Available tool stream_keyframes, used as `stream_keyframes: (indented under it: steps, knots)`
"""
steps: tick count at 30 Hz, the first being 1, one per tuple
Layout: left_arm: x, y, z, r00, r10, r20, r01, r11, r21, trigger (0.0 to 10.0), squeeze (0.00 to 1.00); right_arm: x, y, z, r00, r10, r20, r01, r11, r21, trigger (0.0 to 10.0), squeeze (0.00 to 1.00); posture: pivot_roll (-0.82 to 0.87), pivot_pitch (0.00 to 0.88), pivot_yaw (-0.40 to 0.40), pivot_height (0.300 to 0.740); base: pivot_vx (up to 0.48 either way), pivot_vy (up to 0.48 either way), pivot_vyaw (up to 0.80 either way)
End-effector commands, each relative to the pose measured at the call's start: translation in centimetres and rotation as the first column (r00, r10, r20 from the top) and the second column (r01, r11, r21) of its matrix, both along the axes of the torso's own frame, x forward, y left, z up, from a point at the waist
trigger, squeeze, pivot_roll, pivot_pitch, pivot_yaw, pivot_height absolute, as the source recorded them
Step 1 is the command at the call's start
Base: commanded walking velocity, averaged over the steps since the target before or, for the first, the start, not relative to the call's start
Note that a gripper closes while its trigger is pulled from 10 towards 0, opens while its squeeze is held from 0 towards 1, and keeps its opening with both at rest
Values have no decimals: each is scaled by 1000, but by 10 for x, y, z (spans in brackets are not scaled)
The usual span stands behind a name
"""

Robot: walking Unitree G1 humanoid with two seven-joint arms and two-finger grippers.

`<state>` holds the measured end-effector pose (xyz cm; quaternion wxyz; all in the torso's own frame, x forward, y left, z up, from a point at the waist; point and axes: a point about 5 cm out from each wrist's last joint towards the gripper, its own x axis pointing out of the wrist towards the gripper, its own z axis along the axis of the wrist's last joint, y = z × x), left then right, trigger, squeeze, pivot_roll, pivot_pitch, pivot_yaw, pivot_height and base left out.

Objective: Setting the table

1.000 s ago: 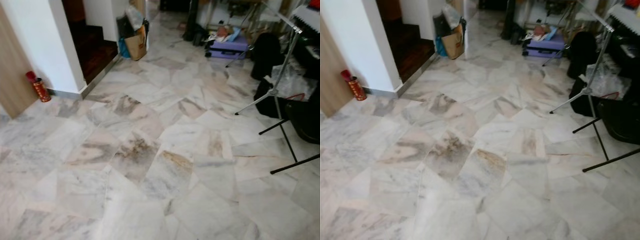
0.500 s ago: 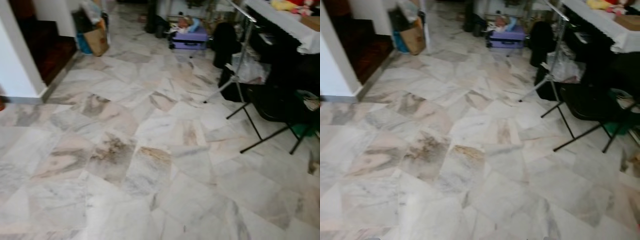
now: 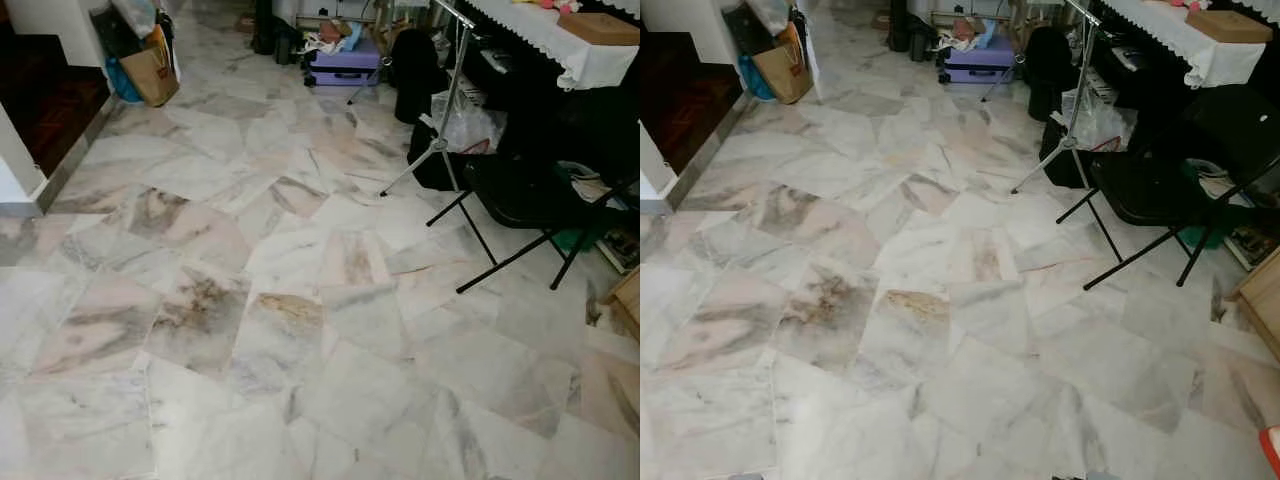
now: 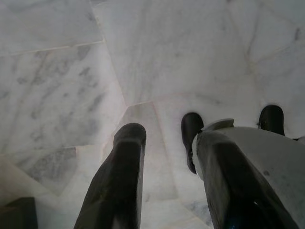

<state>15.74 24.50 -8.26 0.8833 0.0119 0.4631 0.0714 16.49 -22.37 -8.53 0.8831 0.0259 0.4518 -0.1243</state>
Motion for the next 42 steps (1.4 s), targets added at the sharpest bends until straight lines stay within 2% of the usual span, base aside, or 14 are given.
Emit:
stream_keyframes:
  steps: [1,6,21,35,37,42]
  knots:
    - [25,-39,1,988,-154,-3,154,988,-2,10000,0,31,44,6,994,104,44,-110,979,174,10000,0,213,135,-147,740,0,-472,-788]
    - [25,-39,1,986,-169,-12,169,986,-4,10000,0,28,37,5,998,39,39,-46,984,173,10000,0,211,141,-142,740,0,0,-788]
    - [28,-41,3,987,-156,26,157,987,-32,10000,0,24,36,4,999,40,33,-45,985,168,10000,0,218,129,-141,740,0,0,-786]
    - [31,-40,4,978,-209,14,209,978,11,10000,0,26,36,5,999,36,38,-41,986,164,10000,0,225,119,-140,740,0,0,-788]
    - [32,-38,5,977,-214,14,214,976,32,10000,0,27,37,5,999,37,40,-43,985,167,10000,0,224,125,-138,740,0,-291,-788]
    - [31,-38,5,976,-215,5,215,976,23,10000,0,28,39,5,998,37,43,-44,985,169,10000,0,221,129,-134,740,0,-305,-786]
